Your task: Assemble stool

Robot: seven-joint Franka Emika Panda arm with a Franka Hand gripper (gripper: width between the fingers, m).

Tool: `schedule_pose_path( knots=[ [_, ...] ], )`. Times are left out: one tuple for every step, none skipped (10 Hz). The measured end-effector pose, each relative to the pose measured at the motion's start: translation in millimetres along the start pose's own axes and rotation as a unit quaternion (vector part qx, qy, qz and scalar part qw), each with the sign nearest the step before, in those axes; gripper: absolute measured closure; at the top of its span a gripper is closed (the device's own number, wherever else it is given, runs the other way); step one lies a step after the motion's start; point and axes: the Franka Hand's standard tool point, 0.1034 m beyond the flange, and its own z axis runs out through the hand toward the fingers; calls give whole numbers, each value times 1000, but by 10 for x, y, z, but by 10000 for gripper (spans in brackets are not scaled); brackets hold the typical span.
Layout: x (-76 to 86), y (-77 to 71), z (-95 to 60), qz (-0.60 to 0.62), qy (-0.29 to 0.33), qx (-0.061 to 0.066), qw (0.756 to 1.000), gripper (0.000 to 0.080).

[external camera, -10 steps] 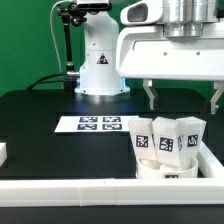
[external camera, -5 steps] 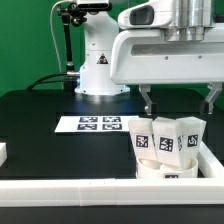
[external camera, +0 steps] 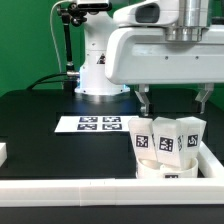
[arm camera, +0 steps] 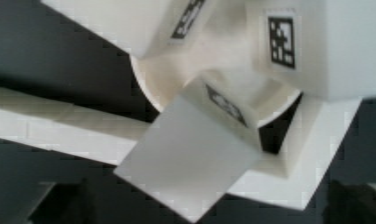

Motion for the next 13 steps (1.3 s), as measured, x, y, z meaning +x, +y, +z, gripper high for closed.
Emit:
schedule_pose_path(
  knots=[
    [18,-55,-38,-57,4,3,998,151],
    [47,-85,-47,-107,16,0,994,151],
    [49,-135,-17,-157,21,-5,987,151],
    [62,-138,-2,-207,29,-8,978,151],
    [78,-96,11,-253,33,-11,967,151],
    [72,-51,14,-300,30,-15,953,151],
    [66,-21,17,-309,27,-20,950,151],
    [61,4,18,-322,23,-25,946,151],
    [56,7,34,-319,22,-26,947,151],
    [48,3,83,-323,17,-27,946,151],
    [37,16,135,-323,14,-26,946,151],
    [35,36,176,-319,11,-26,947,151],
    [41,30,194,-316,10,-26,948,151]
  ],
)
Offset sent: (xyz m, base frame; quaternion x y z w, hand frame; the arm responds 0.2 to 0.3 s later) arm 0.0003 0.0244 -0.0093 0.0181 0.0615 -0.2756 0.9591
